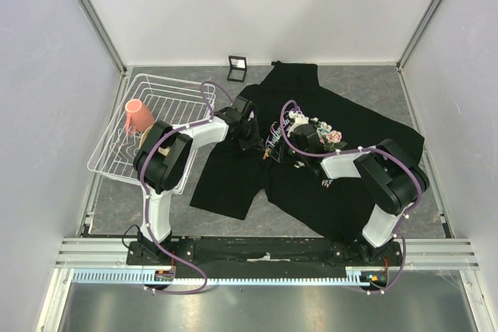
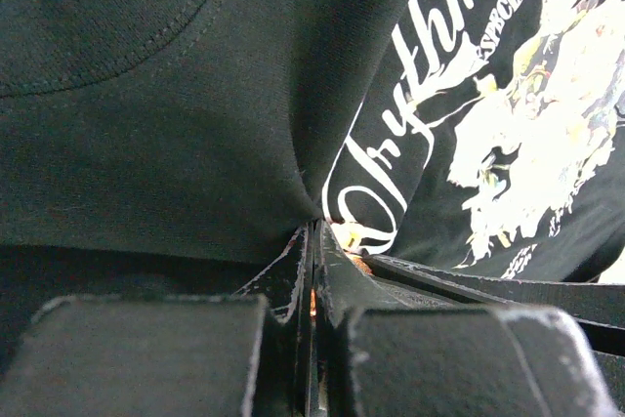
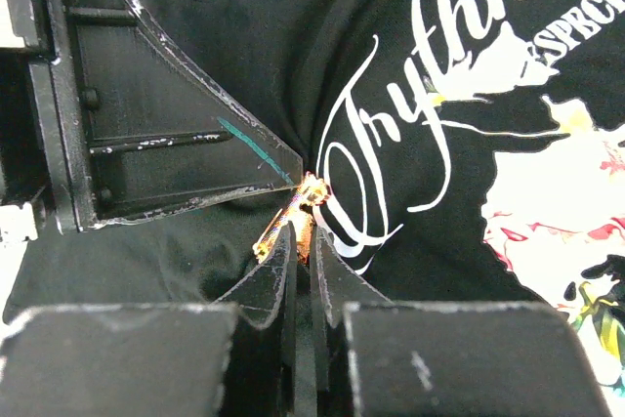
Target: Remove the brooch from the garment
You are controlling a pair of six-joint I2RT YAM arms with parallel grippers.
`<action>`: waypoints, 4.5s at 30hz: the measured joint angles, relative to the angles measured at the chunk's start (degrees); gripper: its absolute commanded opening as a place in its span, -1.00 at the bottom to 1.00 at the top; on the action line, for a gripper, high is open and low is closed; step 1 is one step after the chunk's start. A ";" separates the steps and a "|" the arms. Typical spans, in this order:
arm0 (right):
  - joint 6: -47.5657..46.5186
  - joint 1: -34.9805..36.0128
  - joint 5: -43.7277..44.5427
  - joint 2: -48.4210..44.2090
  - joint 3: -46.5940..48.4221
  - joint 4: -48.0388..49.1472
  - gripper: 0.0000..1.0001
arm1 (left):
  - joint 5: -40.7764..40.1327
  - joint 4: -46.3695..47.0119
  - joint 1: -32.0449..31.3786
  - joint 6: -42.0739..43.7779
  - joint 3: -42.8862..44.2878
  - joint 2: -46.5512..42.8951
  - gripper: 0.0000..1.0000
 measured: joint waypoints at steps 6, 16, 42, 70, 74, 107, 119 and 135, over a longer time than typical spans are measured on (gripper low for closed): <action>0.00 0.00 -0.33 0.00 0.00 0.11 -1.00 | -1.46 -1.07 -0.24 0.61 0.00 -0.94 -0.88; -0.33 0.26 -0.44 -0.07 0.00 0.48 -1.00 | -2.43 -2.08 -0.15 4.24 -1.25 -8.07 -0.35; -6.03 5.70 7.82 -0.92 11.13 -16.48 -1.00 | -12.83 -6.69 3.58 8.52 -1.53 -3.76 -0.64; -11.82 7.76 16.13 -16.31 15.87 -38.21 -1.00 | -14.99 -4.98 8.94 8.52 -4.70 -5.88 -0.64; -12.24 5.20 16.59 -21.31 15.80 -40.92 -1.00 | -15.54 -4.70 9.62 8.55 -5.75 -6.71 -0.64; -7.28 -0.02 -22.51 -50.40 -8.57 -22.05 -1.00 | 35.08 24.83 4.85 0.66 -39.78 -56.52 0.27; 3.08 0.26 -28.65 -50.86 -11.76 -9.03 -1.00 | 36.94 42.42 2.62 -10.14 -47.17 -57.40 0.22; 4.57 2.67 -28.68 -51.25 -12.00 -6.82 -1.00 | 37.83 56.48 -1.18 -17.79 -48.48 -51.34 -0.26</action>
